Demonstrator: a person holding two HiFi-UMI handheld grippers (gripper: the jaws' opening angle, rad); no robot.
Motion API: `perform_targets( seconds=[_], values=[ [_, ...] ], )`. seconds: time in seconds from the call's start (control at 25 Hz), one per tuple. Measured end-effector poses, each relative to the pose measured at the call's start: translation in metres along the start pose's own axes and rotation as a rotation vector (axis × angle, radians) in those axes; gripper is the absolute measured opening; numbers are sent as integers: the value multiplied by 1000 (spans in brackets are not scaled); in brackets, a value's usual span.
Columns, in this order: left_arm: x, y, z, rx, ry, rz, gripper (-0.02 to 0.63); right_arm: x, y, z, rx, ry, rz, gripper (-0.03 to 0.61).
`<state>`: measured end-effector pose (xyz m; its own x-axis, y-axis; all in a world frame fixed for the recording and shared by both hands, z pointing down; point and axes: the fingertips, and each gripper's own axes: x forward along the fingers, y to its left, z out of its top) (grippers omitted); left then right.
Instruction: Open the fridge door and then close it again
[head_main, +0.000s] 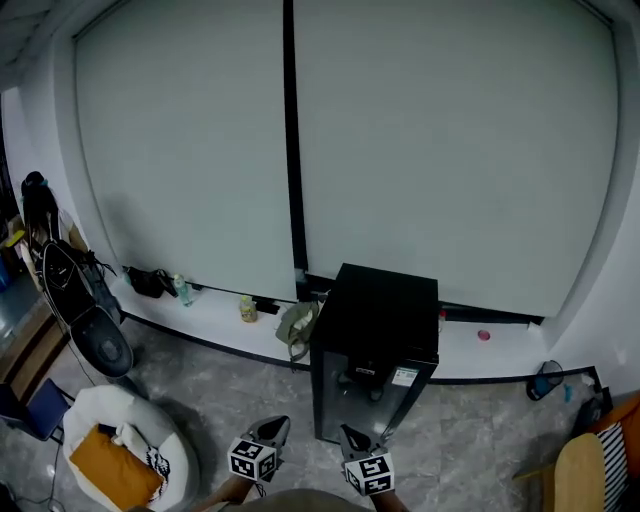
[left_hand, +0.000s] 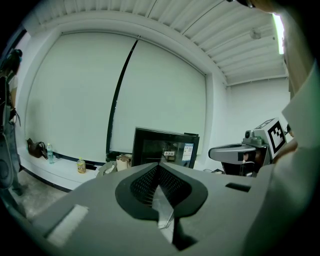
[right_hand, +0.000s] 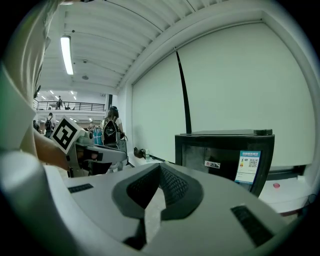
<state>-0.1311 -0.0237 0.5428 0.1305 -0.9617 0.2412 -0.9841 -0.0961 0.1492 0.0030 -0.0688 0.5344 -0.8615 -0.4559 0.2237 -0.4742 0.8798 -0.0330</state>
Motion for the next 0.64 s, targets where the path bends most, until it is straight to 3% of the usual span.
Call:
perform_targets(
  seconds=[0.64],
  values=[
    [13, 3, 4, 2, -21, -9, 2, 4, -13, -1, -14, 8, -15, -5]
  ],
)
